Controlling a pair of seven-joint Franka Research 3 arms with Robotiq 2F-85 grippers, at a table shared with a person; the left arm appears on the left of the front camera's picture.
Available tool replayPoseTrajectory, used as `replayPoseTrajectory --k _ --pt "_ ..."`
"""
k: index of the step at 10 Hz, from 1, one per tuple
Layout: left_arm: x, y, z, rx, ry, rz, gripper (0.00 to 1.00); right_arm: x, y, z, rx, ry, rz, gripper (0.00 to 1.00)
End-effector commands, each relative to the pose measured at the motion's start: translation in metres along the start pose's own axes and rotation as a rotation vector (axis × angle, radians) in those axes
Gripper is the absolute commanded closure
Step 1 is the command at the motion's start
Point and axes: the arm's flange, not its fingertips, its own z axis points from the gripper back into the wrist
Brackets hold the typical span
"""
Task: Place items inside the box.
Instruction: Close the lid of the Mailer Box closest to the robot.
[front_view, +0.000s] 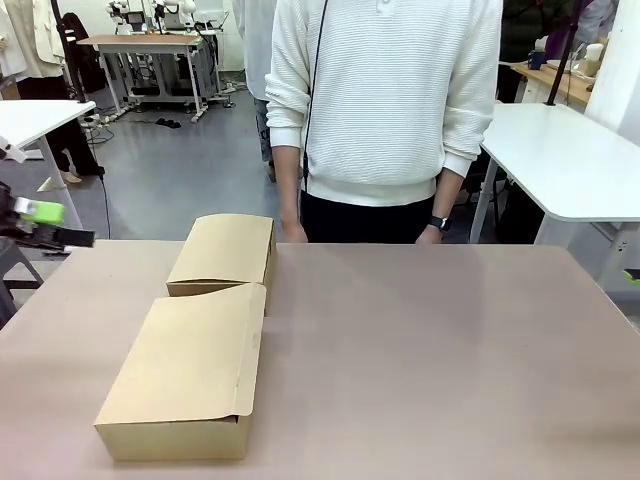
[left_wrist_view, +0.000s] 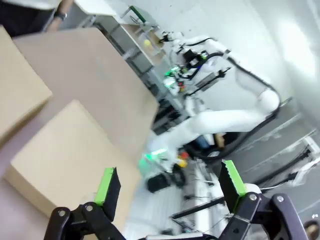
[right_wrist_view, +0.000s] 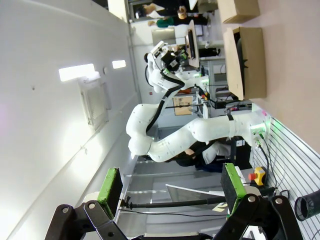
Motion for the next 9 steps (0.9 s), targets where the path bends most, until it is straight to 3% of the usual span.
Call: replayPoseTrajectory --k 1,3,4,9 --pt "0.0 0.008 0.043 -0.05 0.015 0.168 0.0 0.0 0.008 -0.001 0.017 -0.005 -0.017 0.0" --pt "-0.016 0.026 0.084 -0.014 -0.137 0.232 0.0 0.0 0.008 -0.001 0.017 -0.005 -0.017 0.0" --pt "-0.009 0.011 0.042 -0.03 -0.023 0.166 0.0 0.0 0.008 -0.001 0.017 -0.005 -0.017 0.0" --pt "-0.009 0.011 0.042 -0.03 -0.023 0.166 0.0 0.0 0.008 -0.001 0.017 -0.005 -0.017 0.0"
